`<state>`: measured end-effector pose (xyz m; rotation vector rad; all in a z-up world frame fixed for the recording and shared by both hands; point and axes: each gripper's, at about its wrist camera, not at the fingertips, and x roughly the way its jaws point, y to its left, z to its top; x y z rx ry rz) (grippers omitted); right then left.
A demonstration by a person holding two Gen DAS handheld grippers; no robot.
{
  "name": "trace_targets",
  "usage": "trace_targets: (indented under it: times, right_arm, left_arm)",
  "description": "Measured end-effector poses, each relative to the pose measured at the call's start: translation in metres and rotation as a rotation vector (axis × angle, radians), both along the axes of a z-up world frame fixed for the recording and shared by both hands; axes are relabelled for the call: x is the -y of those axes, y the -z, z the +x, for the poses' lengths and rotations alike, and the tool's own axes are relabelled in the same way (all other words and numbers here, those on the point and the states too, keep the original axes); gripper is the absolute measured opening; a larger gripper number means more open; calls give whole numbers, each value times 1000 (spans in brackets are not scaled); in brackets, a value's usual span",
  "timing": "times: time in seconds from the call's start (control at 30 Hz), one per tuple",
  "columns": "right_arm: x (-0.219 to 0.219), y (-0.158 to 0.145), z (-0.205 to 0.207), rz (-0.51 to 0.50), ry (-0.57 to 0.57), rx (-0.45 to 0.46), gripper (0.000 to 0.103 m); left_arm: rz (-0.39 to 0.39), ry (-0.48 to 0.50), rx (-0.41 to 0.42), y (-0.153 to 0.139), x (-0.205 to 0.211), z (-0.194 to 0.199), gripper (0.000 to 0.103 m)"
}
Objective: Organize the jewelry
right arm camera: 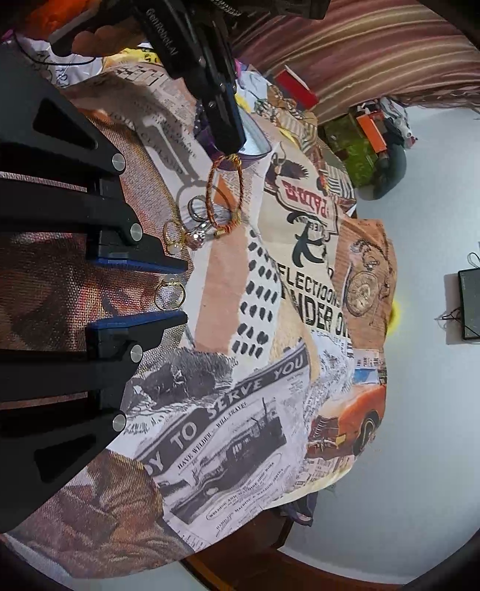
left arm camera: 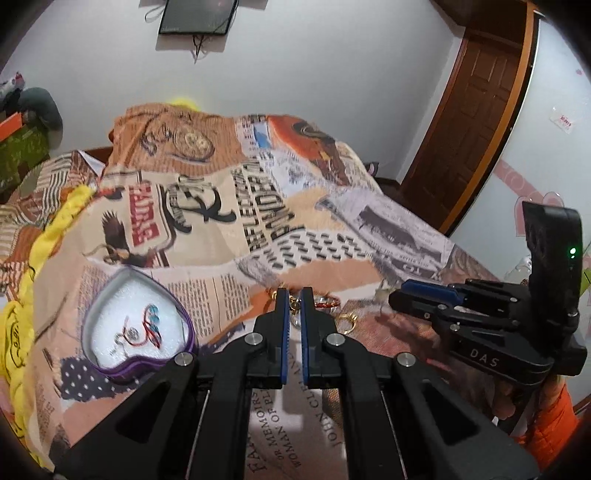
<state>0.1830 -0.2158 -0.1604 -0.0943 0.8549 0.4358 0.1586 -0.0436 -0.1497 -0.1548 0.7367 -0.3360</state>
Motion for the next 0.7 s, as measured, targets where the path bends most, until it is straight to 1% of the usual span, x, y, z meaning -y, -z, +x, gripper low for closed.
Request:
trace_targets:
  times: [0.13,0.3,0.47,0.7]
  right_arm:
    - [0,-8,-2,13,5,19,18]
    - [-3,-19,-5,30,4,43,18]
    - [-10,-29,-8,46,-10,65,18]
    - [-31,-37,-9,70,-54,86,18]
  left_arm:
    - [24,-28,58,-17,-1,-6,4]
    - [25,-55,114,-36,-9,-15,4]
    - [19,-87,132,-44,-22,-20,4]
    - [10,-154,138,-48,-51,-30,4]
